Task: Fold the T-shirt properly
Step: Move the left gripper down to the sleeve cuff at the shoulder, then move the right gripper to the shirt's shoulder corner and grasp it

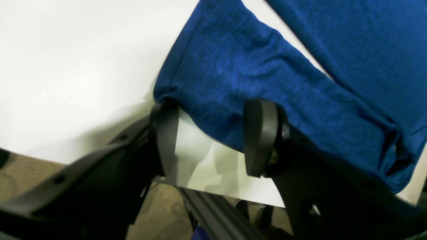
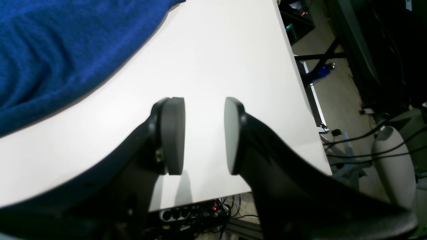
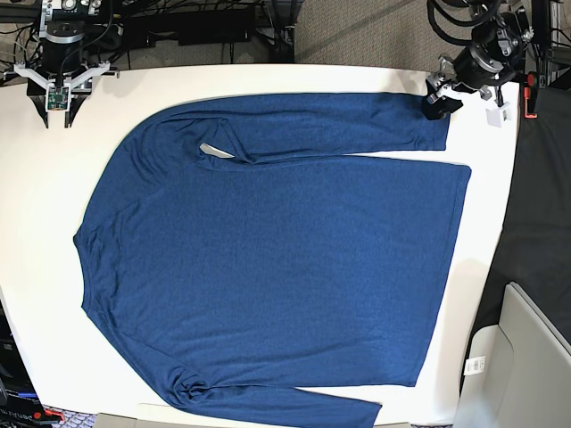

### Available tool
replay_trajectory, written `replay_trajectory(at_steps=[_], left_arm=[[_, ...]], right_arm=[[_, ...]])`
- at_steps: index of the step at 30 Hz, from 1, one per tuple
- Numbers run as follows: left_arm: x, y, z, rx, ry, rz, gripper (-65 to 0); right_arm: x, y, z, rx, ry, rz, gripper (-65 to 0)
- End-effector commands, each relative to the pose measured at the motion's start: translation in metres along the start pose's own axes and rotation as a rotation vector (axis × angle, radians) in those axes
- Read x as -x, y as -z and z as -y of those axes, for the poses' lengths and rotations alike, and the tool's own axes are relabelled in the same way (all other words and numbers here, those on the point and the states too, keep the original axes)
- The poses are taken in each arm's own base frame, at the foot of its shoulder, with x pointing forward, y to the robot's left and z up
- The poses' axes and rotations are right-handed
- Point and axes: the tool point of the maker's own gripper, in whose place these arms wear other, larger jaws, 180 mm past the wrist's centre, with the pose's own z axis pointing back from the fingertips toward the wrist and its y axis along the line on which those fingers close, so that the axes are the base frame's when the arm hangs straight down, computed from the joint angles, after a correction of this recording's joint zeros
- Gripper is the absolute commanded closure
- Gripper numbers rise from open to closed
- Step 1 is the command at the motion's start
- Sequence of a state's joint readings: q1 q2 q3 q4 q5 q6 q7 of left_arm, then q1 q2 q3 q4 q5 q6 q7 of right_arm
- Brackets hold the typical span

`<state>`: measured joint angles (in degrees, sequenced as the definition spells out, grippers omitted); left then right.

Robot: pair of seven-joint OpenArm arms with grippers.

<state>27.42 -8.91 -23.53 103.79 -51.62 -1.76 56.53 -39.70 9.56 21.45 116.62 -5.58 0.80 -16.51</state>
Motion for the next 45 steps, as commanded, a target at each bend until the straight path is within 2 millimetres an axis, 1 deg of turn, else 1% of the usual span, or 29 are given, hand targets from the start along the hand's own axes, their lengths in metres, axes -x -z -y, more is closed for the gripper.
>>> replay_trajectory(at_steps=[1, 3, 5, 7, 10, 11, 14, 16, 18, 22, 24, 25, 27, 30, 31, 33, 35, 37, 40, 45], left_arm=[[0.009, -0.001, -0.004, -0.015, -0.019, -0.045, -31.0], [0.010, -0.001, 0.000, 0.008, -0.034, -0.045, -30.1], [0.009, -0.001, 0.003, 0.026, -0.046, -0.044, -25.3], [0.011, -0.001, 0.005, 0.035, -0.050, -0.056, -16.6], [0.013, -0.001, 0.005, 0.034, -0.050, -0.069, -1.5], [0.013, -0.001, 0.005, 0.034, -0.050, -0.069, 0.0], [0.012, -0.002, 0.004, 0.032, -0.050, -0.064, -0.3], [0.010, -0.003, 0.004, 0.031, -0.044, -0.060, 0.0], [0.007, -0.005, 0.005, 0.033, -0.036, -0.053, 0.0], [-0.003, -0.011, 0.017, 0.053, 0.000, -0.020, 0.0], [-0.008, -0.016, 0.025, 0.065, 0.021, -0.001, 0.0], [-0.006, -0.018, 0.025, 0.063, 0.026, -0.002, 0.0], [-0.007, -0.020, 0.026, 0.065, 0.034, 0.002, 0.0], [-0.007, -0.022, 0.027, 0.065, 0.039, 0.003, 0.0], [-0.007, -0.022, 0.027, 0.065, 0.039, 0.003, 0.0], [-0.007, -0.022, 0.027, 0.065, 0.039, 0.003, 0.0], [-0.007, -0.022, 0.027, 0.065, 0.039, 0.003, 0.0], [-0.006, -0.021, 0.028, 0.066, 0.039, 0.002, 0.0], [-0.006, -0.021, 0.028, 0.068, 0.040, 0.000, 0.0], [-0.006, -0.021, 0.027, 0.062, 0.041, 0.002, 0.0]], right_arm=[[-0.010, -0.002, 0.005, 0.014, -0.008, 0.039, -20.4], [-0.010, -0.002, 0.005, 0.014, -0.008, 0.039, -20.4], [-0.010, -0.002, 0.005, 0.014, -0.008, 0.039, -20.4], [-0.010, -0.002, 0.005, 0.014, -0.008, 0.039, -20.4], [-0.010, -0.002, 0.004, 0.011, -0.007, 0.040, -20.4], [-0.010, -0.002, 0.002, 0.007, -0.005, 0.040, -20.4], [-0.009, -0.003, -0.001, -0.009, -0.007, 0.036, -20.4], [-0.008, -0.003, -0.010, -0.059, -0.018, 0.034, -20.5], [-0.006, -0.006, -0.025, -0.116, -0.007, 0.023, -20.5], [0.002, -0.010, -0.050, -0.211, 0.016, -0.027, -20.5], [0.006, -0.006, -0.058, -0.234, 0.071, -0.080, -20.6], [0.008, -0.004, -0.061, -0.252, 0.110, -0.111, -20.8], [0.008, 0.000, -0.059, -0.262, 0.190, -0.146, -23.5], [0.005, 0.008, -0.043, -0.254, 0.360, -0.171, -31.2], [0.004, 0.011, -0.038, -0.255, 0.410, -0.180, -32.7], [0.000, 0.016, -0.030, -0.264, 0.507, -0.194, -33.1], [-0.006, 0.021, -0.025, -0.272, 0.562, -0.203, -33.1], [-0.009, 0.028, -0.028, -0.279, 0.580, -0.205, -33.1], [-0.005, 0.037, -0.034, -0.288, 0.614, -0.218, -33.1], [0.008, 0.051, -0.064, -0.342, 0.694, -0.272, -33.1]])
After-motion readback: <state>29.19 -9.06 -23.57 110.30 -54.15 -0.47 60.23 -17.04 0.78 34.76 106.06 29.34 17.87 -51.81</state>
